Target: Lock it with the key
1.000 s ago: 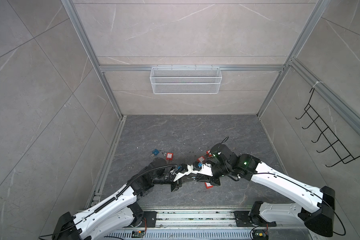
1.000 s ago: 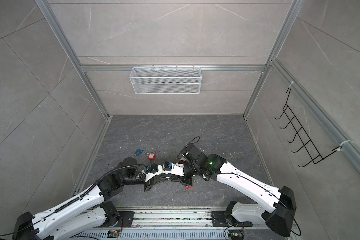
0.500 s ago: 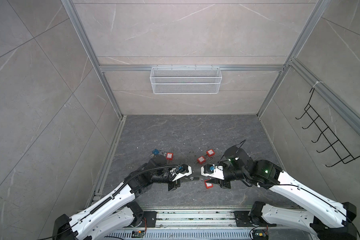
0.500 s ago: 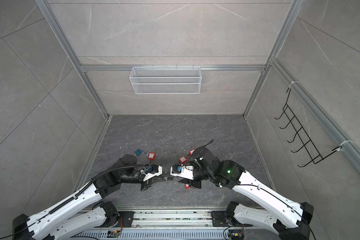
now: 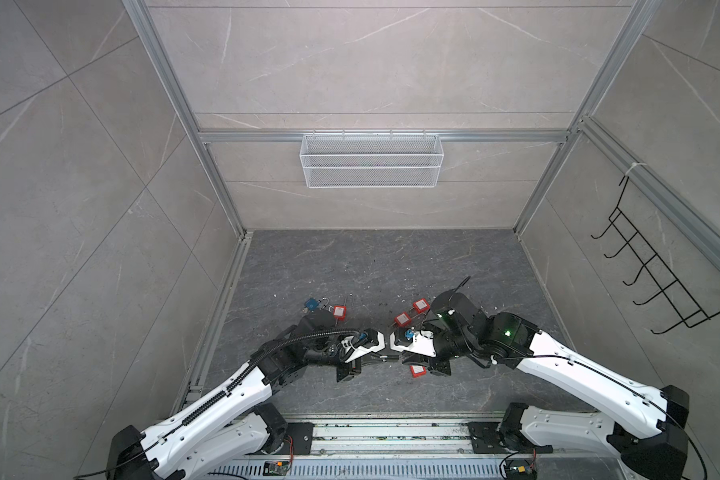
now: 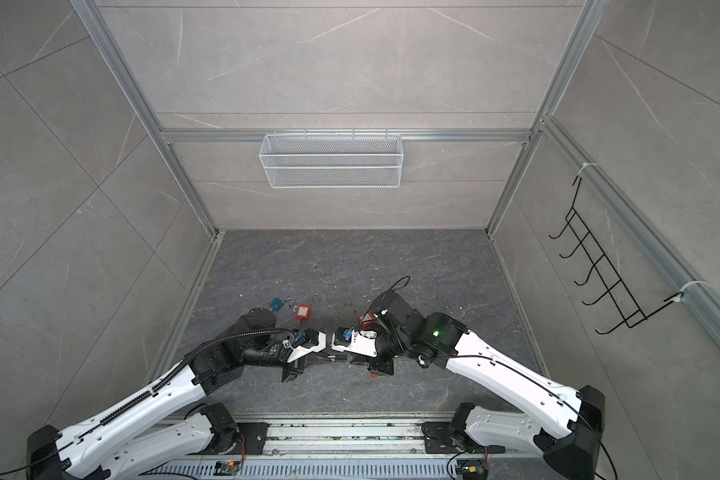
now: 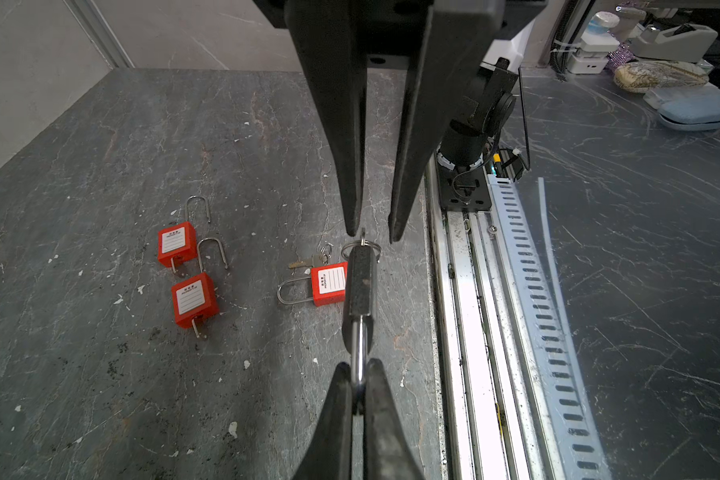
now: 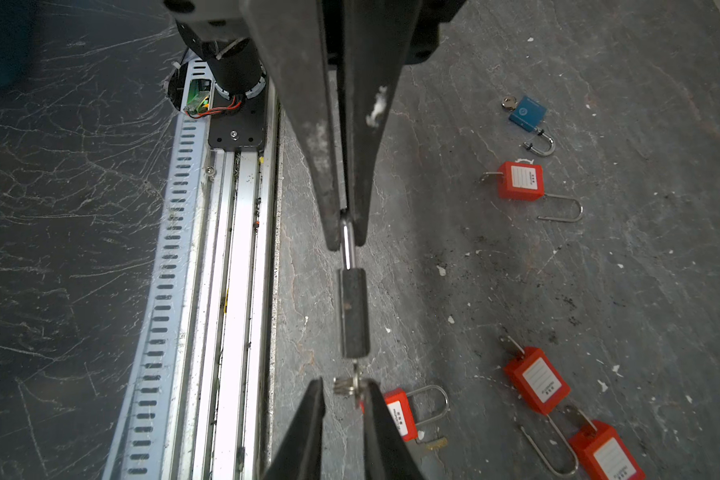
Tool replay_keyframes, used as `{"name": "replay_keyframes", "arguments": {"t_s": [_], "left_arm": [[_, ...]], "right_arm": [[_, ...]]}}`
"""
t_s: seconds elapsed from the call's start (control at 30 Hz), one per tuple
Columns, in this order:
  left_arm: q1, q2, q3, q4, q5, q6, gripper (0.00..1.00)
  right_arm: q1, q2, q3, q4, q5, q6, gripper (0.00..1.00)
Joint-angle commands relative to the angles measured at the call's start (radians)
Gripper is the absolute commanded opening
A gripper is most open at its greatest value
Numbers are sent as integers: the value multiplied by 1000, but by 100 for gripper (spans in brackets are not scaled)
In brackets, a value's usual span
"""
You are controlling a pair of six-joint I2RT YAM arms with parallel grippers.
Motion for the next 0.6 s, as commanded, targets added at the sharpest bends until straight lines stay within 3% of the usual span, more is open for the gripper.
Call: {"name": "replay_keyframes", "arguments": {"t_s": [0.0, 0.33, 0.57], "left_arm": [[1, 0, 39, 29, 45, 24, 0], [1, -4, 33, 39, 50, 23, 0], [1, 2, 41, 37, 50, 29, 0]], "right_arm": [[3, 7, 6, 40, 2, 18, 20], [3, 27, 3, 20, 23, -5, 19], [2, 41, 3, -6, 24, -14, 7]]}}
